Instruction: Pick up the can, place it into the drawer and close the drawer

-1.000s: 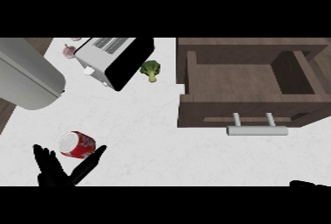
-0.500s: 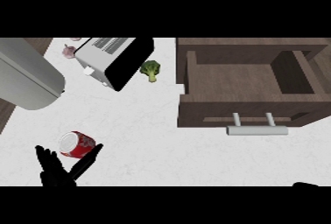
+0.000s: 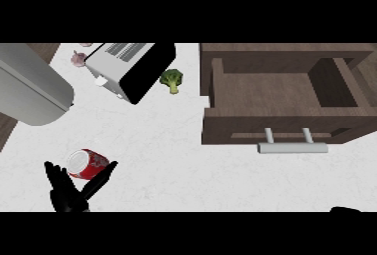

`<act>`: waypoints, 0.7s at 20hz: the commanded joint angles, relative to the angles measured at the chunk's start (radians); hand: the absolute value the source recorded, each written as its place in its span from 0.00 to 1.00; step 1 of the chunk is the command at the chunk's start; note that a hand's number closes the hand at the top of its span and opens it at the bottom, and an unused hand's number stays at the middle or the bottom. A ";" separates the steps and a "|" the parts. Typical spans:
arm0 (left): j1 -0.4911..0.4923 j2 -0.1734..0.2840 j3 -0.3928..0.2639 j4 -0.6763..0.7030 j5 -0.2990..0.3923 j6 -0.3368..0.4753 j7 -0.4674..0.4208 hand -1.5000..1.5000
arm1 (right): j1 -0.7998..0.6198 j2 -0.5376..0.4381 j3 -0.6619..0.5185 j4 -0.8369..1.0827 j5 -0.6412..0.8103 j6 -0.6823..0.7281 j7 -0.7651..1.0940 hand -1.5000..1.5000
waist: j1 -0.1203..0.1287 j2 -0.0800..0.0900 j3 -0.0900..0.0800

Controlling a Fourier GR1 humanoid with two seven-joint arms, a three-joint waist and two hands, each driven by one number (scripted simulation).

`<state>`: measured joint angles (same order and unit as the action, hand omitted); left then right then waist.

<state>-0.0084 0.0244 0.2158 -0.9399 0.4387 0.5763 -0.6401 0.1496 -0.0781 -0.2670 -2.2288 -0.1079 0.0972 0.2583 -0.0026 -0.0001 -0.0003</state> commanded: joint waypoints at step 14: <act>-0.302 0.064 0.052 0.346 0.024 -0.229 -0.091 1.00 | -0.019 0.020 0.007 -0.032 0.032 -0.007 0.018 0.00 | -0.007 0.002 -0.001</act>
<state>-0.2139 0.1010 0.2420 -0.7111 0.4530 0.3794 -0.6746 0.1191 -0.0860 -0.3006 -2.2248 -0.1192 0.1025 0.2737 -0.0052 -0.0004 0.0011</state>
